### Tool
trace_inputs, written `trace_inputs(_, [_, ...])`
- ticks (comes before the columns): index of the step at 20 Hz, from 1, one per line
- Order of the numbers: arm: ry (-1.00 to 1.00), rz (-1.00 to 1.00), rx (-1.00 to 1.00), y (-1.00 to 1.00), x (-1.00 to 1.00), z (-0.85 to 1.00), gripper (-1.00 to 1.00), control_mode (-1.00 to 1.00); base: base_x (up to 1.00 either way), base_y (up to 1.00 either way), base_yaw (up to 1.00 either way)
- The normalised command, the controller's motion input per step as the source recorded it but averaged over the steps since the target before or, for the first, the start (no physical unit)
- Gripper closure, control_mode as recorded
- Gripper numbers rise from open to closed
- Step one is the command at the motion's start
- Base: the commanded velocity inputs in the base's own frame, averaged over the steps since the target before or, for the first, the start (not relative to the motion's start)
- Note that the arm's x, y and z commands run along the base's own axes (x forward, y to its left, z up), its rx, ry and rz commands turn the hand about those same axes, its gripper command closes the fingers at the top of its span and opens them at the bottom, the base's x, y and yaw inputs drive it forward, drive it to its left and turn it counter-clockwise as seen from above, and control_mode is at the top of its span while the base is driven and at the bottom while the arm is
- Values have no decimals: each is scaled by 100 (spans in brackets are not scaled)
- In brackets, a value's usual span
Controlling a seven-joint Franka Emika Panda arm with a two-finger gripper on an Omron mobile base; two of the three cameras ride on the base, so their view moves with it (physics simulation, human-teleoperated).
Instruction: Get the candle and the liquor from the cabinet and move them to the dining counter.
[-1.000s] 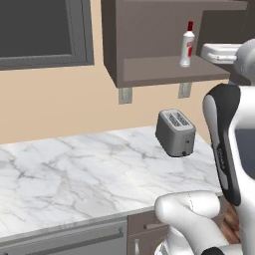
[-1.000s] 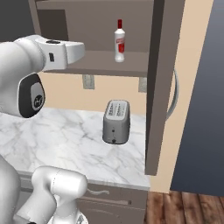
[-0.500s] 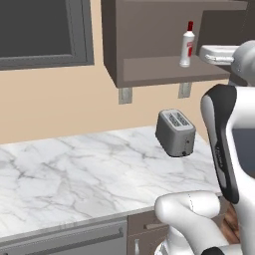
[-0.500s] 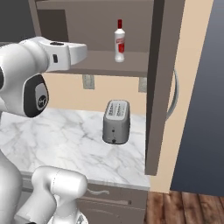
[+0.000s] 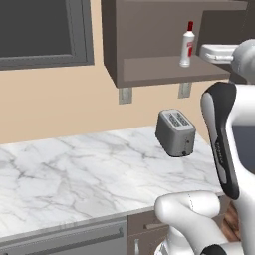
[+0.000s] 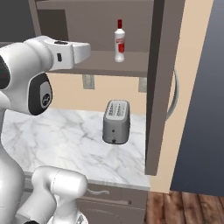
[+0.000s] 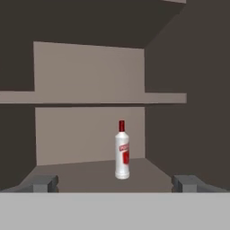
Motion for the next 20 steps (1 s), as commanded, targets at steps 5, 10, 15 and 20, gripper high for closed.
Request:
trace_inputs(5, [0, 0, 0, 0, 24, -9, -100, -100, 0, 0, 0])
trace_inputs(10, [0, 0, 0, 0, 26, -9, -100, -100, 0, 0, 0])
trace_inputs(15, [0, 0, 0, -2, 35, -2, -100, -100, 0, 0, 0])
trace_inputs(20, [0, 0, 0, -8, 44, 0, -100, -100, 0, 0, 0])
